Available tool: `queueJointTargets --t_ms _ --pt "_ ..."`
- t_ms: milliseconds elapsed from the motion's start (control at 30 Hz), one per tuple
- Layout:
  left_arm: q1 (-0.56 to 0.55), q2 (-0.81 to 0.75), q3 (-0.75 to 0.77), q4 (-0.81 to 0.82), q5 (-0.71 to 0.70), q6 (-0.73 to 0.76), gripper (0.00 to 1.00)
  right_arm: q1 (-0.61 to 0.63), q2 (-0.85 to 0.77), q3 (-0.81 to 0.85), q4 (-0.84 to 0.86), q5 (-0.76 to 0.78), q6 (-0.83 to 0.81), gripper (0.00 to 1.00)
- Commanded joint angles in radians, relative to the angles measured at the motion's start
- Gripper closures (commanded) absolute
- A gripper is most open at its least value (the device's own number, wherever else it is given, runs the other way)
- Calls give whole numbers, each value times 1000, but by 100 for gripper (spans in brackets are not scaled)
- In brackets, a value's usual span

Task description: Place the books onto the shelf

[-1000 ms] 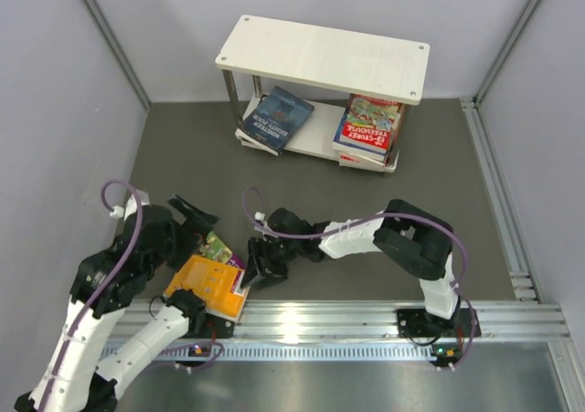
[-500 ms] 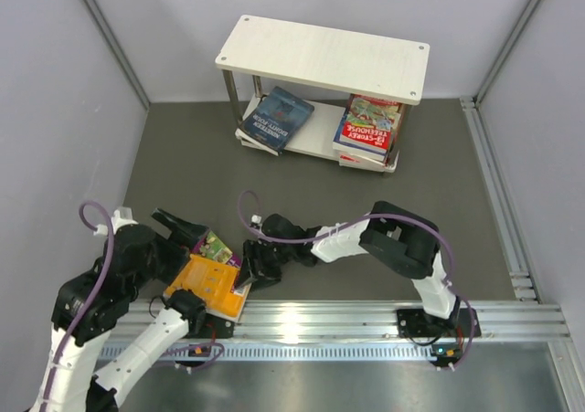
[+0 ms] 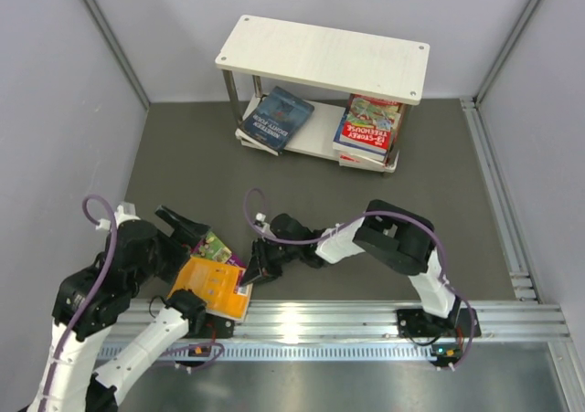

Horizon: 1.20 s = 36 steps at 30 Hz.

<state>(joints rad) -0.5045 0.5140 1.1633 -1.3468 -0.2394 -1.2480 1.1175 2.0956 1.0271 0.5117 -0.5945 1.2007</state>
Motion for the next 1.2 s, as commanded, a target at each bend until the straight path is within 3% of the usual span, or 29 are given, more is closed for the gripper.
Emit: queueJointTargets --t_ms 0,133,300,433,567,700,933,1167 --pt "-2 21 -27 0 18 42 1 -10 -57 -88 16 -112 -27 94" --pt "-2 38 -47 31 25 84 1 -5 -175 -160 -62 -168 -107 100" --pt "-2 61 -70 80 40 113 1 -51 -396 -205 -219 -96 -155 100" --pt "-2 86 -36 113 48 124 1 -171 -589 -222 -266 19 -81 100" --pt "-2 115 10 124 52 131 1 -310 -742 -110 -389 140 -50 100" --pt "-2 123 21 158 80 121 1 -370 -741 11 -443 287 19 100" --pt "-2 120 -14 207 135 111 1 -412 -518 334 -447 442 112 100" --pt "-2 116 -33 204 172 116 1 -420 -422 459 -553 671 285 100"
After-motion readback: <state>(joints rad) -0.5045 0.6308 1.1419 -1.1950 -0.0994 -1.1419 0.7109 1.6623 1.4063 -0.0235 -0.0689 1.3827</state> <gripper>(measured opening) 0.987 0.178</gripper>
